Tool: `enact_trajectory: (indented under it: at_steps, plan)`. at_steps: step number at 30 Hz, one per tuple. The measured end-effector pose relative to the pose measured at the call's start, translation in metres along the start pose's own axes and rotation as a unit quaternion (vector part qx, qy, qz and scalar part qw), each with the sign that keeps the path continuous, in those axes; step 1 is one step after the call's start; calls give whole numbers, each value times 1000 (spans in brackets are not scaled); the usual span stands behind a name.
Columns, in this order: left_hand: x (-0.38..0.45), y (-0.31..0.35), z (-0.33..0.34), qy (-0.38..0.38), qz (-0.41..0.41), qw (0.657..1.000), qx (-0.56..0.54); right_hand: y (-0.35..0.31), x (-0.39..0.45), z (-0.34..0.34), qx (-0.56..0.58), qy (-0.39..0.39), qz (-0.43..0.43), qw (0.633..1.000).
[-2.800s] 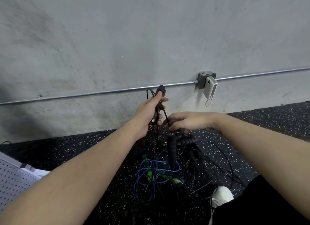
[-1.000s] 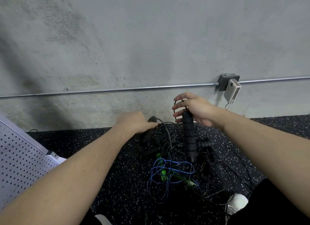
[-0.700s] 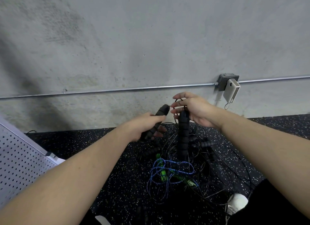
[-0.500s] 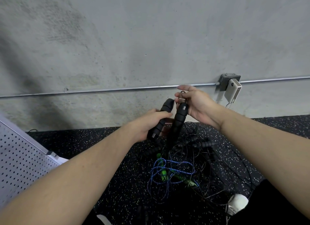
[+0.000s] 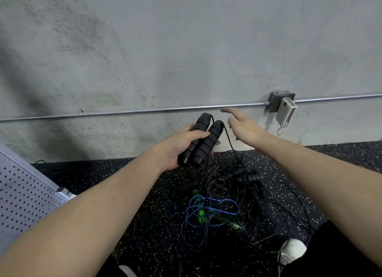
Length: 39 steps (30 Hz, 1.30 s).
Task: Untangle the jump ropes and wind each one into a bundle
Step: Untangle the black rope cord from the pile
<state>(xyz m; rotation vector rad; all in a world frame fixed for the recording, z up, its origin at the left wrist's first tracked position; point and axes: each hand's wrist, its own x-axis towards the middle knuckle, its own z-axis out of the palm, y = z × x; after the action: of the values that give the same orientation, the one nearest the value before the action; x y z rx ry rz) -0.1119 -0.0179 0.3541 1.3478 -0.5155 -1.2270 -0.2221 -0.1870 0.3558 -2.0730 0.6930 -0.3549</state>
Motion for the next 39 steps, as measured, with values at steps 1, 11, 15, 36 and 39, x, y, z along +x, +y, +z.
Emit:
enact_trajectory:
  at_steps: [1, 11, 15, 36, 39]
  plan:
    - [-1, 1, -2, -11, -3, 1000, 10, 1, 0, -1, -33, -5, -42, 999]
    - [-13, 2, -9, -103, -49, 993, 10, 7, -5, -4, -10, -113, -99, 989]
    - [-13, 4, -9, -99, -46, 994, 10, 3, -2, -3, -11, -81, -117, 990]
    - [-2, 0, -19, -7, 23, 992, 123, 17, 7, -18, 12, 34, -33, 999]
    - [0, 1, -23, 47, 72, 978, 190, 18, 8, -20, 34, 21, -6, 999]
